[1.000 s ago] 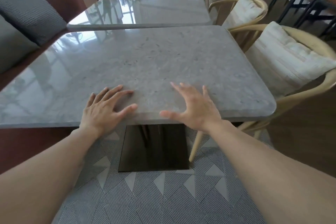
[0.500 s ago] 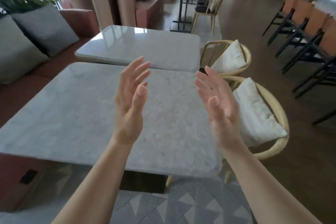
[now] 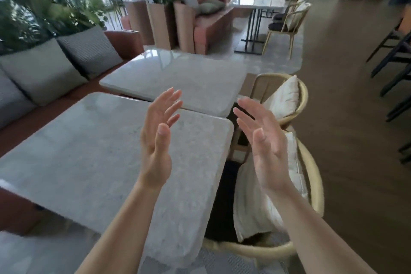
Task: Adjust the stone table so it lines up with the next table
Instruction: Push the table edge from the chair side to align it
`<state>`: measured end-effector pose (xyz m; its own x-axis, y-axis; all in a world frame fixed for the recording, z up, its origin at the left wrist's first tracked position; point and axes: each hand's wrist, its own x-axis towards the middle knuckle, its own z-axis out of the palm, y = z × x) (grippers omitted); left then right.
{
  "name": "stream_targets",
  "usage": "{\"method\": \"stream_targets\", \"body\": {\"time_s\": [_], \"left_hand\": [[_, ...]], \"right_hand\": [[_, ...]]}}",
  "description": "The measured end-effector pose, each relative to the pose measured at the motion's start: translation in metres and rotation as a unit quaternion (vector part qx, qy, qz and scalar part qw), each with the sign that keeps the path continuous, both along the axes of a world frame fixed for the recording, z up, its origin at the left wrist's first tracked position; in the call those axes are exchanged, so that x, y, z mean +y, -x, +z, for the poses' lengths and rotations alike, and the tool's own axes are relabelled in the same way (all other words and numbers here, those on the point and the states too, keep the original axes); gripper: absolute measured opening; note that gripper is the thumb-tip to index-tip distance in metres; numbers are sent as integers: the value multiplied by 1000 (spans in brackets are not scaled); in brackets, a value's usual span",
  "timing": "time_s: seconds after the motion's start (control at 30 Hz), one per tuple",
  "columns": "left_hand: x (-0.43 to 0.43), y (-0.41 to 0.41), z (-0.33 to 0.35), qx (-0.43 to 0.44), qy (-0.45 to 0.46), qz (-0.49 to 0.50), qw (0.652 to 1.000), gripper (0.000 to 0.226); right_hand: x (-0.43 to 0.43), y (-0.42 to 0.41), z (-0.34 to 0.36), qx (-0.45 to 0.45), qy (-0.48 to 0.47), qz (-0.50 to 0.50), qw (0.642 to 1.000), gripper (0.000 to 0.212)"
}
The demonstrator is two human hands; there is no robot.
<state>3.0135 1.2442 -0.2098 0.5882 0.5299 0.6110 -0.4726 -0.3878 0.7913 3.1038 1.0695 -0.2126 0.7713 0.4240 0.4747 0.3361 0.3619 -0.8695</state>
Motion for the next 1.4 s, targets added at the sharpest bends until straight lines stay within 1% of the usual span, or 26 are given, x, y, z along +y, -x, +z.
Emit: {"method": "stream_targets", "body": {"time_s": [0.13,0.23,0.3,0.43,0.5,0.63,0.73,0.8,0.87,0.93,0.97,1.0,1.03,1.07,1.1,1.13,1.17,1.2,1.23,1.27,1.3,1.33,1.37,1.4], "left_hand": [[-47,6,-2,4,14,91,996,64],[-69,10,-5,2,36,173,984,65],[-74,7,-11,-2,42,193,980,66],[-86,-21,-33,-27,56,262,963,64],[-94,-43,-40,-18,57,275,959,62],[-115,-69,-59,-12,72,305,949,63],[-128,-80,-77,0,86,345,935,62],[-136,-85,-97,27,88,380,920,66],[-146,-89,-124,79,72,425,899,73],[-145,-87,-143,151,63,440,883,82],[-145,-85,-157,194,61,449,870,88],[-141,-84,-172,243,57,455,855,96],[-134,-82,-188,306,50,458,833,104],[-127,-80,-204,384,38,460,800,110],[-119,-78,-220,465,19,456,759,113],[-113,-75,-235,536,2,447,716,115],[-108,-72,-250,590,-16,434,680,118],[-102,-70,-262,623,-38,425,656,121],[-98,-68,-273,644,-58,421,636,122],[-95,-67,-282,660,-74,417,620,123],[-91,-66,-289,678,-86,408,605,125],[-89,-67,-295,693,-93,397,594,126],[-87,-68,-299,702,-103,393,585,125],[-87,-68,-302,704,-116,395,579,122]], "right_hand": [[-20,-33,9,-1,1,97,995,83],[-16,-55,12,-9,-4,179,984,80],[-10,-65,8,-18,-2,192,981,78],[-4,-99,-16,-41,-2,255,966,68],[-6,-118,-26,-37,6,266,963,72],[-15,-146,-42,-9,32,296,955,86],[-16,-158,-57,5,47,329,943,92],[-14,-168,-76,3,59,355,933,92],[-10,-179,-106,-13,70,381,922,90],[2,-191,-132,-49,100,388,915,86],[9,-197,-149,-75,124,397,906,82],[18,-202,-165,-117,150,404,895,79],[29,-208,-184,-162,179,408,880,79],[40,-213,-203,-211,213,407,863,81],[50,-218,-222,-264,242,399,844,86],[61,-221,-239,-322,269,390,819,91],[71,-222,-253,-383,294,384,787,97],[81,-222,-262,-447,318,377,747,103],[90,-221,-270,-509,341,372,697,109],[98,-219,-276,-560,361,368,648,112],[104,-219,-281,-598,378,363,607,114],[109,-221,-285,-620,388,360,579,115],[114,-224,-288,-632,390,359,565,113],[117,-226,-291,-640,386,355,561,112]]}}
